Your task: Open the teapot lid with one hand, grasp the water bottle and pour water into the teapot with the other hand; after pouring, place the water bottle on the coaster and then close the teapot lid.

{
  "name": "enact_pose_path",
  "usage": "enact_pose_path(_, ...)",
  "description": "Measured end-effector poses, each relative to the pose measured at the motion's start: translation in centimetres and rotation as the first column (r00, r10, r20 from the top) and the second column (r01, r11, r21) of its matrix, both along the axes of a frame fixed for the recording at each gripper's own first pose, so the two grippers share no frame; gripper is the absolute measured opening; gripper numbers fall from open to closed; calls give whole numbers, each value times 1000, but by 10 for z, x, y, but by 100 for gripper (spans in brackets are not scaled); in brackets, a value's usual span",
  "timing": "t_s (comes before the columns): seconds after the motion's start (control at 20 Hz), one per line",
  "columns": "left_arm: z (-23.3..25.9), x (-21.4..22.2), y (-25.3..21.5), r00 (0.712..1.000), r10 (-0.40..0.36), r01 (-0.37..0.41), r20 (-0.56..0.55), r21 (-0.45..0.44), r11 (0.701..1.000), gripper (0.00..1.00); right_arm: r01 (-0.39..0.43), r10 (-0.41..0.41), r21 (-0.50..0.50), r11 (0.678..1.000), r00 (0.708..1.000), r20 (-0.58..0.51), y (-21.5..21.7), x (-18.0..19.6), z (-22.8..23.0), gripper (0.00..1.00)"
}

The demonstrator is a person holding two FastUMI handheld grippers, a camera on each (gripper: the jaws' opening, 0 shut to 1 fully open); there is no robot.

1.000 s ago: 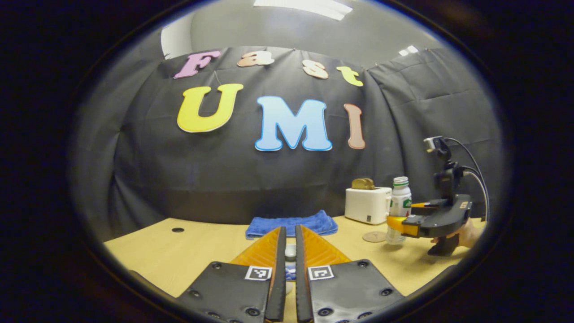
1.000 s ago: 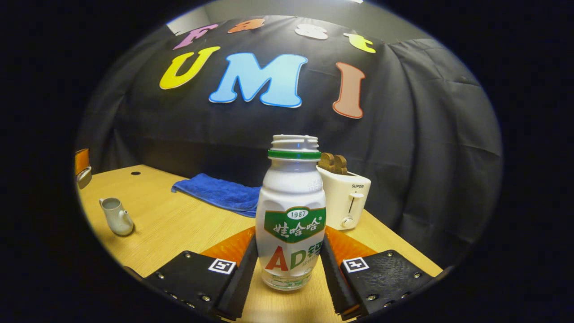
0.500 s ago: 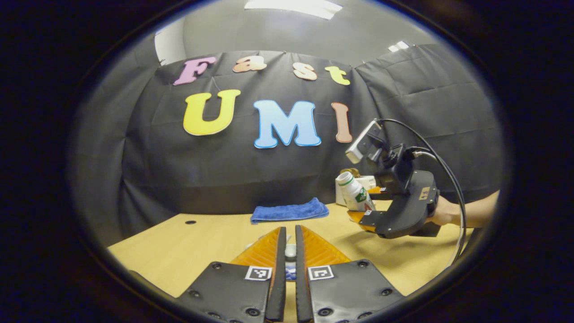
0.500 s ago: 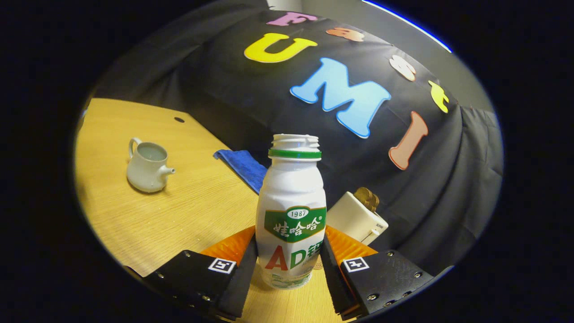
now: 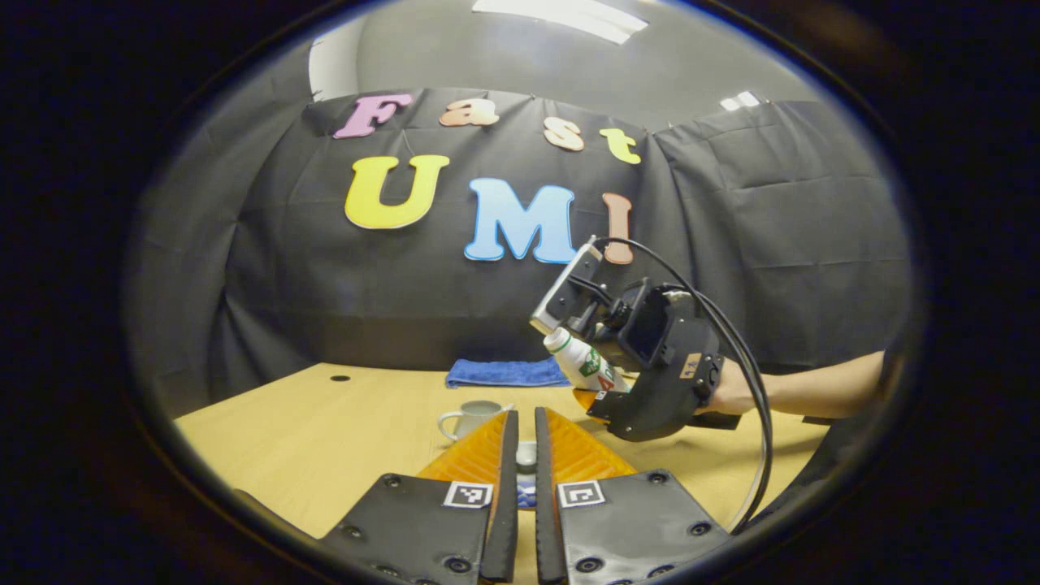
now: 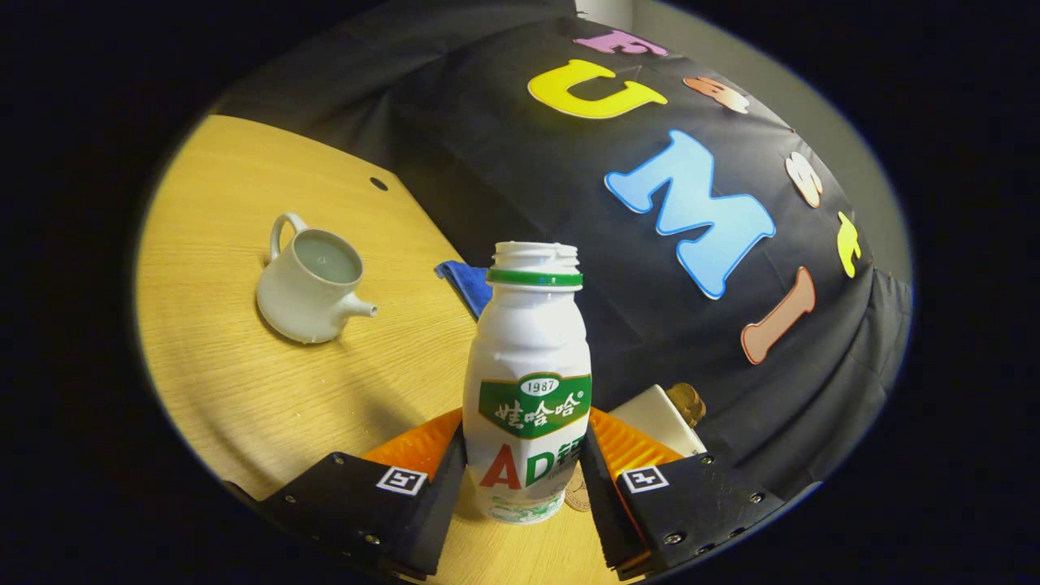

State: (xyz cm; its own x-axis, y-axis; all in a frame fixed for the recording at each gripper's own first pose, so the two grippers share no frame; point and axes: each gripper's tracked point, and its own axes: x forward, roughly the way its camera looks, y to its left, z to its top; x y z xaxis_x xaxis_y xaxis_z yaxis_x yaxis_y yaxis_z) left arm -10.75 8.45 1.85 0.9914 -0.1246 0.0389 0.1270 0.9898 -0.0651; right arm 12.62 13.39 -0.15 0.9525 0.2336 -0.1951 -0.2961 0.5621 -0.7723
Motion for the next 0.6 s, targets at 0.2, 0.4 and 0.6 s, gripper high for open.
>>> enact_pose_path(0.2, -6, -7, 13, 1000, 26, -26, -10, -9, 1000, 19, -17, 20, -94, 995, 1000, 24, 19, 6, 1, 72)
enact_pose_path(0.4, -10, -7, 19, 999, 33, -33, -11, -22, 999, 19, -19, 44, -223, 975, 993, 107, 31, 12, 7, 72)
enact_pose_path(0.6, -8, -7, 20, 999, 39, -39, -5, -5, 999, 19, -20, 74, -333, 943, 986, 151, 41, 15, 3, 72)
